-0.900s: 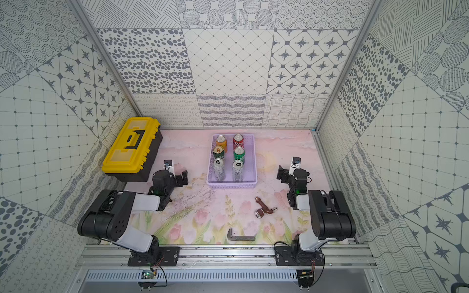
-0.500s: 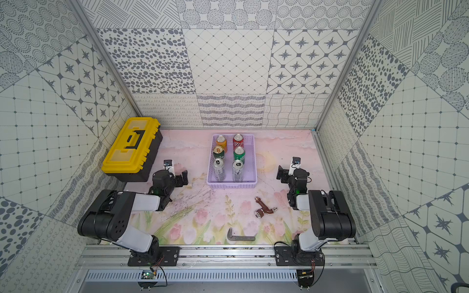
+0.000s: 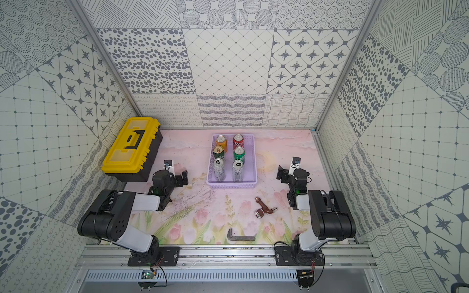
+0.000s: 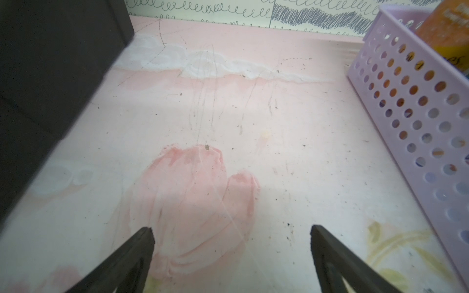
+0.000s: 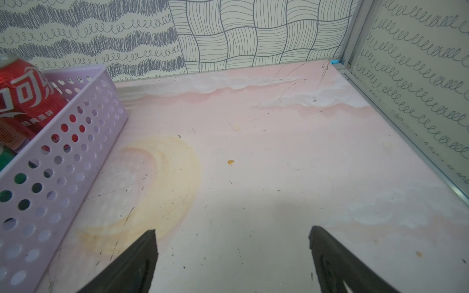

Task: Take out the drinks from the basket
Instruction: Move the basket to the center of the board.

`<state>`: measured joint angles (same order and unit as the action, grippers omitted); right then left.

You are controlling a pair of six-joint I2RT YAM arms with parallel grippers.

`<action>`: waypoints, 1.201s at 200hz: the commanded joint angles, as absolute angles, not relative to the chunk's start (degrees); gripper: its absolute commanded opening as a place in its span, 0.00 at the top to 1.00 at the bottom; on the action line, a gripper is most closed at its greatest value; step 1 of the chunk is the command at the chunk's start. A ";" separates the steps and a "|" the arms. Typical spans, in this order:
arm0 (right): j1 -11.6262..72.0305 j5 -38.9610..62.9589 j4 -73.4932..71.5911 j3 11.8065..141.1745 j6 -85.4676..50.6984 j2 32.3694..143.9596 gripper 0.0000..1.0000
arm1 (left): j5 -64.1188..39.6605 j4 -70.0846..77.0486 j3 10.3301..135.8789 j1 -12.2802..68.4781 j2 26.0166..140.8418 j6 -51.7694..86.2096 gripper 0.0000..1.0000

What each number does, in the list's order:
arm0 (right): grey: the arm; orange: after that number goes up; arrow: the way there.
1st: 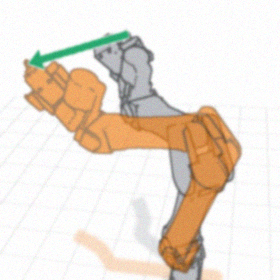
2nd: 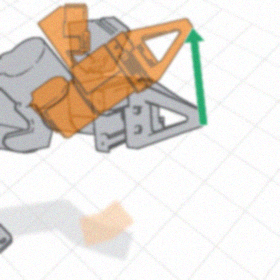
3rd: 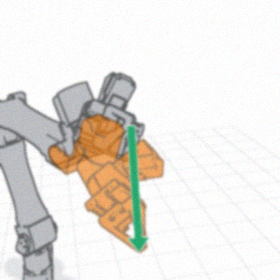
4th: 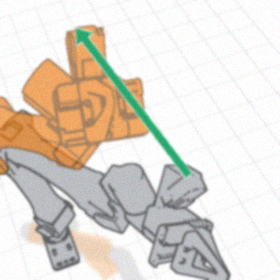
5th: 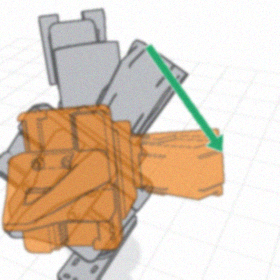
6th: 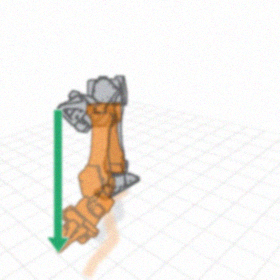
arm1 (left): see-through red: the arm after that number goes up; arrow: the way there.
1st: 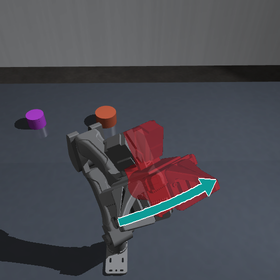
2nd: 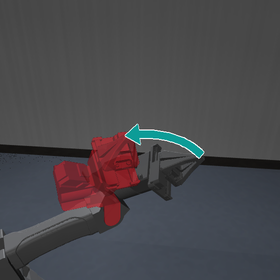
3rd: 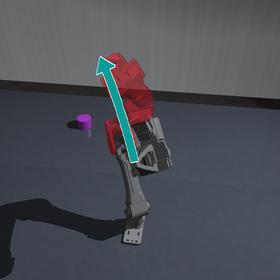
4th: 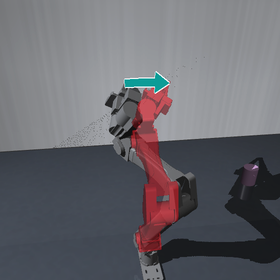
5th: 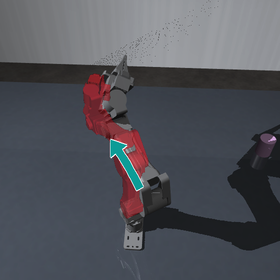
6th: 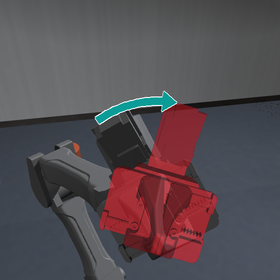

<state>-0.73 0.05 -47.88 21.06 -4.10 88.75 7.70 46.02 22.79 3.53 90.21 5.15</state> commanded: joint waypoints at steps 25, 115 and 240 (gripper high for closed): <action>-0.79 1.05 -49.93 22.15 -4.39 88.60 0.03 | 6.74 48.67 23.30 2.90 90.03 4.25 0.00; 1.89 -13.41 -19.63 34.81 -9.26 80.28 0.03 | 6.73 26.20 33.25 2.98 79.76 4.57 0.00; 1.10 -18.98 -8.79 39.18 -45.24 74.88 0.03 | 9.09 11.06 45.03 2.68 71.24 52.51 0.00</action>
<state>0.69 -23.77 -6.07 40.07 -39.51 76.31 10.35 21.02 43.44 3.31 71.79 29.12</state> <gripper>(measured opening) 0.970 0.996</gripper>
